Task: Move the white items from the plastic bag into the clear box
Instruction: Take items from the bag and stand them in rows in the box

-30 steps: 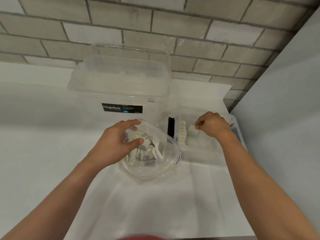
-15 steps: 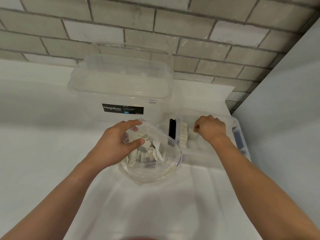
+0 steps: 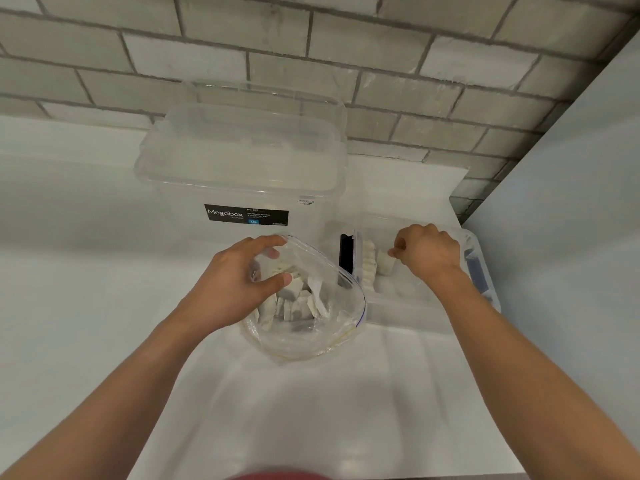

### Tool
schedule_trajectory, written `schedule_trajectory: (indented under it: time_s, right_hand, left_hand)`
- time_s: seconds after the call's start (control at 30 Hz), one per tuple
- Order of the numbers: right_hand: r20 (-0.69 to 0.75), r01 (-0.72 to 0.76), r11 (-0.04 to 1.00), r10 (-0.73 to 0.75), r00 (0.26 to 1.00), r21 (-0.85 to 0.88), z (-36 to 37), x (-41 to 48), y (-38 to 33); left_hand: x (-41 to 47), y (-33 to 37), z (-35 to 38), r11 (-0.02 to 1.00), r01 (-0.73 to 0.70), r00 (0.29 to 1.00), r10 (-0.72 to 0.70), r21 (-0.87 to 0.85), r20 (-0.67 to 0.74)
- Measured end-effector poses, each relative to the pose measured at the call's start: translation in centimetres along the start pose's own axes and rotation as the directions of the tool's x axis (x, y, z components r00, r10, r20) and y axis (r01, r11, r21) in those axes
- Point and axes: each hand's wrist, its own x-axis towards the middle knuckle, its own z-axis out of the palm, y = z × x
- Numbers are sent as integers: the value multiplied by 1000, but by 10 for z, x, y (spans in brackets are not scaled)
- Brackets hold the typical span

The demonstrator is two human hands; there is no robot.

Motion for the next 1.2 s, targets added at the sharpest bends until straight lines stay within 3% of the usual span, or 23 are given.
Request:
schedule_trajectory:
  time_s: [0.13,0.23,0.3,0.37,0.43,0.5,0.63,0.9,1.03,1.2]
  right_hand:
    - [-139,8,940,42,989,340,-19,-27,-5]
    - [-304,166,766,40,952,621,-49,-74,-40]
    - [-323,276,606,-32,946,746,-65,-110,-71]
    - [-277,335,543,-189,942,770,-65,-134,-99]
    - [-139,344,618,-355,924,707,-49,-141,-120]
    - [-10,359,749,-426,904,556,-27,-139,-136]
    - [104,235,870,-307,946,434,0,-131,-158]
    - [129,114,888,-189,973,445,21,-124,-176]
    - [10,202,881,-228,974,427,6,-130,-166]
    - [-96,387,859,-377,921,337,-21,-136,-152]
  left_hand:
    - [0,-2,0,999,-24,999,24,28,23]
    - [-2,-6,-1,998,-34,999,32,61,34]
    - [-4,-8,-2,996,-49,998,47,71,35]
    - [-6,-8,-3,994,-74,997,71,85,33]
    - [-8,-8,-4,989,-101,995,99,105,27]
    - [-12,-9,-4,986,-124,992,122,109,23]
    - [-17,-12,-7,982,-154,988,152,109,22]
    - [-20,-13,-11,988,-145,988,142,51,57]
    - [-17,-12,-16,990,-141,989,139,23,54]
    - [-13,-11,-21,985,-165,979,157,55,129]
